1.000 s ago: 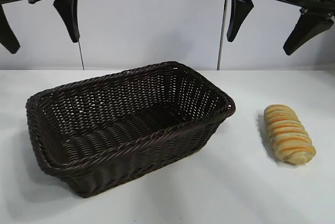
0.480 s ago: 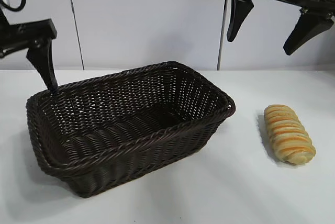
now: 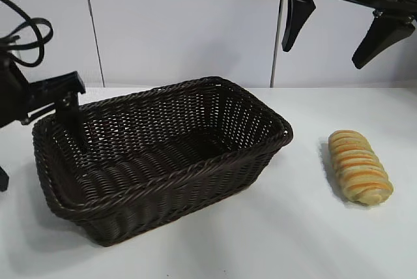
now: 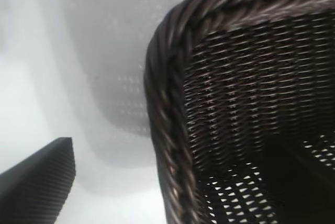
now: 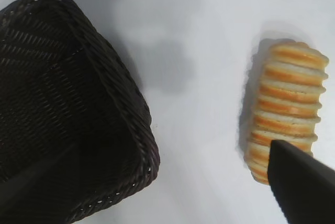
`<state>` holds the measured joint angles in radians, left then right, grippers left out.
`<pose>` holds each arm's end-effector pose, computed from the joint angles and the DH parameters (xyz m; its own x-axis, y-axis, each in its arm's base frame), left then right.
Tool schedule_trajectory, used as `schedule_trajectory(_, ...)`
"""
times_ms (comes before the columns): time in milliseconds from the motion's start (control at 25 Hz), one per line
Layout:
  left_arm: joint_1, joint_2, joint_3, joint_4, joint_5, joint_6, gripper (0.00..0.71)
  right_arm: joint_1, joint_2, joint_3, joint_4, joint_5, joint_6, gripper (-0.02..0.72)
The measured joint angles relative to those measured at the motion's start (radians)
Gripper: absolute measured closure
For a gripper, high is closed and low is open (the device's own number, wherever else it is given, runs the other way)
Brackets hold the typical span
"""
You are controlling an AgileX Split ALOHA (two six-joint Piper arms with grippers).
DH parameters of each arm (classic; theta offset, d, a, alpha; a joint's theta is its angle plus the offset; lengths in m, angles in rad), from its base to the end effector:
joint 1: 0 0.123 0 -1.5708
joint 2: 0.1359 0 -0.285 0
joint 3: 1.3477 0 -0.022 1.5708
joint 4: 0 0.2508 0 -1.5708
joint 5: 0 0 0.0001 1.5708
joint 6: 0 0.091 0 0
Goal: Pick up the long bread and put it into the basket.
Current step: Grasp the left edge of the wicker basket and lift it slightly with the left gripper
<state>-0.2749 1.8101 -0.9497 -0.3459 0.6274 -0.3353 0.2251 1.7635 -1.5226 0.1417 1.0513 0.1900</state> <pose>0.3000 -0.1035 0.1413 -0.9447 -0.3245 -0.0477 -0.3001 0.9138 -0.2736 0.3638 0.0948 0.2919 -0.9463 0.0458 -0.3201 -0.0216 0.9788 0.2037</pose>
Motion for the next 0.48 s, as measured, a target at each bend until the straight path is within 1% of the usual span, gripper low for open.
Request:
schedule_trajectory(80, 0.000, 0.010, 0.000, -0.001, -0.003, 0.001, 0.027, 0.000, 0.000, 0.000, 0.000, 0.000, 0.000, 0.008)
schedule_trajectory(120, 0.000, 0.010, 0.001, -0.001, -0.003, 0.001, 0.042, 0.000, 0.000, 0.000, 0.000, 0.000, 0.000, 0.008)
schedule_trajectory(160, 0.000, 0.010, 0.001, -0.001, -0.004, 0.001, 0.074, 0.000, 0.000, 0.000, 0.000, 0.000, 0.000, 0.008)
schedule_trajectory(240, 0.000, 0.010, 0.001, -0.002, -0.005, 0.001, 0.174, 0.000, 0.000, 0.000, 0.000, 0.000, 0.000, 0.008)
schedule_trajectory(320, 0.000, 0.010, 0.001, -0.003, -0.006, 0.001, 0.307, 0.000, 0.000, 0.000, 0.000, 0.000, 0.000, 0.008)
schedule_trajectory(480, 0.000, 0.010, 0.001, -0.016, -0.018, 0.001, 0.550, 0.000, 0.000, 0.000, 0.000, 0.000, 0.000, 0.008)
